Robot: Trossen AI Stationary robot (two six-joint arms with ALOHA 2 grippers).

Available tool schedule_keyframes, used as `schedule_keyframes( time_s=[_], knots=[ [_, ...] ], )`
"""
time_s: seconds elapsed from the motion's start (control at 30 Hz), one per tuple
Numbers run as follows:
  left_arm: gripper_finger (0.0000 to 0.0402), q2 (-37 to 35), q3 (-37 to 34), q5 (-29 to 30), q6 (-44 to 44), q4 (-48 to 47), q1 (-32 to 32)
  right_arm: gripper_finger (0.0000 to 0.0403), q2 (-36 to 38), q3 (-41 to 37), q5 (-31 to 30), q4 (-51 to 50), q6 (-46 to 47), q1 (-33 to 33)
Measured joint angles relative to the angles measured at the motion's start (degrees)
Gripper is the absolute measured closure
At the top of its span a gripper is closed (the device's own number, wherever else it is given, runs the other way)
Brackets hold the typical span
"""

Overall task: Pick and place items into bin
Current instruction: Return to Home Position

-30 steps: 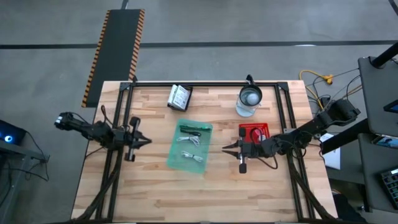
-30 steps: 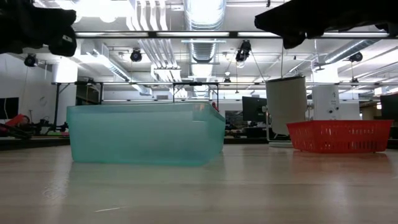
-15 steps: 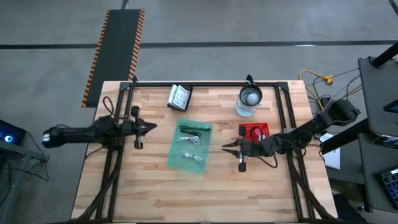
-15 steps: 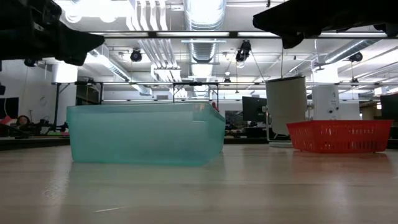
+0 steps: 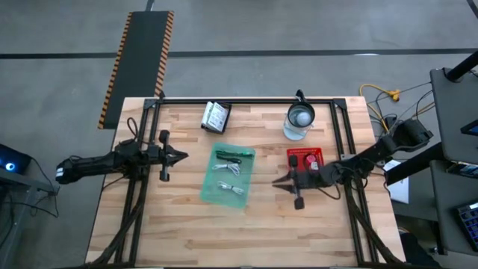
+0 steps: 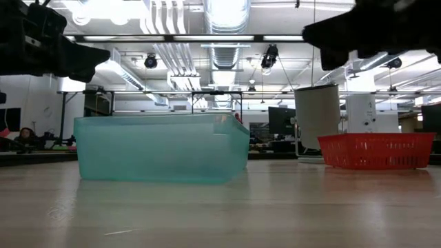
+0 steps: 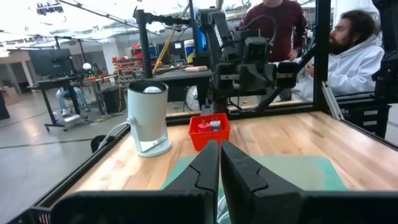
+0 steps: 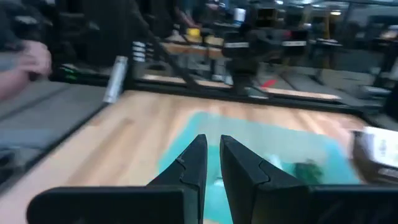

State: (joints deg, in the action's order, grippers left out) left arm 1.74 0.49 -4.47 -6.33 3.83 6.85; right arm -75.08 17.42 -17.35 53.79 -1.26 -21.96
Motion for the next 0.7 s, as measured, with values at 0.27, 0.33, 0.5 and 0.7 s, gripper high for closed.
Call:
schedule_keyframes(
  time_s=[0.27,0.33,0.5,0.7],
  knots=[
    [0.0401,-0.1,0.0,-0.1,-0.3,0.3,0.0,0.0369,0.6,-9.8,0.9,15.2,1.8,0.3],
    [0.0401,-0.1,0.0,-0.1,-0.5,-0.2,0.0,0.0369,1.3,-12.4,0.9,19.2,2.0,0.4],
    [0.0401,-0.1,-0.1,-0.1,-0.6,-0.3,0.0,0.037,5.6,-17.0,0.6,19.7,2.8,2.0],
    [0.0402,-0.1,-0.1,0.0,-0.8,-0.3,0.0,0.037,13.0,-16.9,1.5,12.5,0.0,3.9]
  ],
)
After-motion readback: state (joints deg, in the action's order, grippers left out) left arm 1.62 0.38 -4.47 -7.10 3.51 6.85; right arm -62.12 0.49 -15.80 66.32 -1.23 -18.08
